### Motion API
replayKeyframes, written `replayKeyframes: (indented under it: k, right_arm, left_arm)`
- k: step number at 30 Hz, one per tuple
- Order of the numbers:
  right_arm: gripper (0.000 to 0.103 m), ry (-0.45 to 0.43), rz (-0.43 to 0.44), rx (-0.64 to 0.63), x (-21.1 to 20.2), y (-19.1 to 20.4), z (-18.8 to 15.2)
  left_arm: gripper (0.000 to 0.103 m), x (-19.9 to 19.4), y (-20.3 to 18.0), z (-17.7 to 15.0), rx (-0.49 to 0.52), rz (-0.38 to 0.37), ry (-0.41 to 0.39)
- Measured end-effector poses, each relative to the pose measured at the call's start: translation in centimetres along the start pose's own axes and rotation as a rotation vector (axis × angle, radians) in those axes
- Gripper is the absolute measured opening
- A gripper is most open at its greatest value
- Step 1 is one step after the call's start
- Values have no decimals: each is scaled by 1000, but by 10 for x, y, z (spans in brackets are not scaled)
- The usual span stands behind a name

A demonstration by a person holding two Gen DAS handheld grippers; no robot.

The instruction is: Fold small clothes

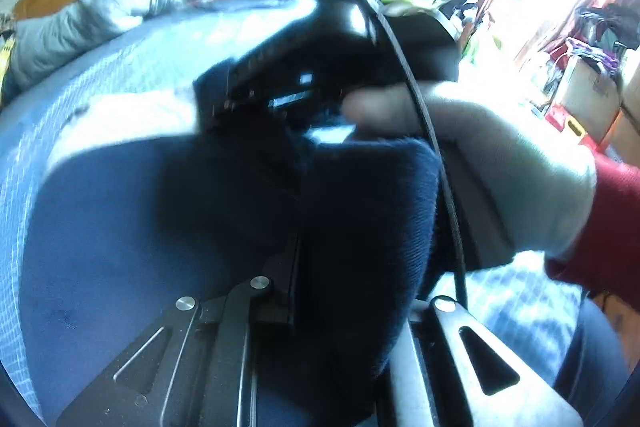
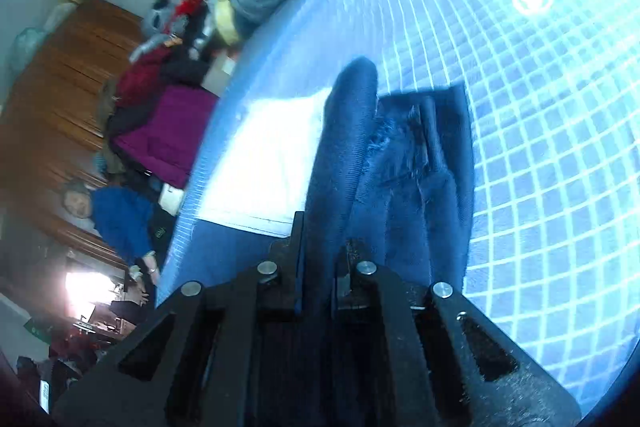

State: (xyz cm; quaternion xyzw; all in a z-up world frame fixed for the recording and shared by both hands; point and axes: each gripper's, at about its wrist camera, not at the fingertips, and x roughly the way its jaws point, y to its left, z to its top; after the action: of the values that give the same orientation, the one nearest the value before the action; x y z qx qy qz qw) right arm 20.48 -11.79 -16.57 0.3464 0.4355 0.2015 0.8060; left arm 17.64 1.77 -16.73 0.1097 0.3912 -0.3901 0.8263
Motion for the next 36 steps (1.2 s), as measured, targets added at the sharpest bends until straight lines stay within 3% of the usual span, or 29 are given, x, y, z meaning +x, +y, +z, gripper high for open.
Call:
replayKeyframes:
  k: [3,7,8,11,13,18,23,24,30,34,35,36]
  right_arm:
    - [8,-3,-10,-51,-2,-2,10]
    - [6,83,-20,27,19,-40,15]
    - [9,81,-11,37,15,-39,15]
    - [22,90,22,6,-4,-27,13]
    - [34,81,36,-9,-24,-23,7]
    - [39,11,40,-58,-90,-6,-31]
    - [42,7,-20,-131,-115,16,-83]
    - [43,6,-42,-157,-116,23,-93]
    - [54,53,-120,-291,-94,47,-108]
    - [53,98,-163,-271,-74,33,-109]
    - [40,116,-172,-263,-70,28,-110]
    - [12,126,-188,-263,-68,24,-112]
  left_arm:
    - [10,2,0,10,-11,-9,-15]
    - [20,53,-3,-2,-33,5,107]
    - [20,52,-4,-3,-20,12,80]
    - [35,36,-7,0,-12,-4,57]
    - [37,21,-10,-3,-7,-11,49]
    - [45,-44,-20,-23,34,-37,-56]
    - [45,-109,-6,-54,2,63,-118]
    - [45,-123,-15,-73,-11,93,-120]
    - [45,-149,35,-124,-126,236,-76]
    - [45,-141,62,-151,-171,281,-27]
    - [45,-137,67,-153,-180,284,-16]
    - [45,-127,72,-152,-185,285,-7]
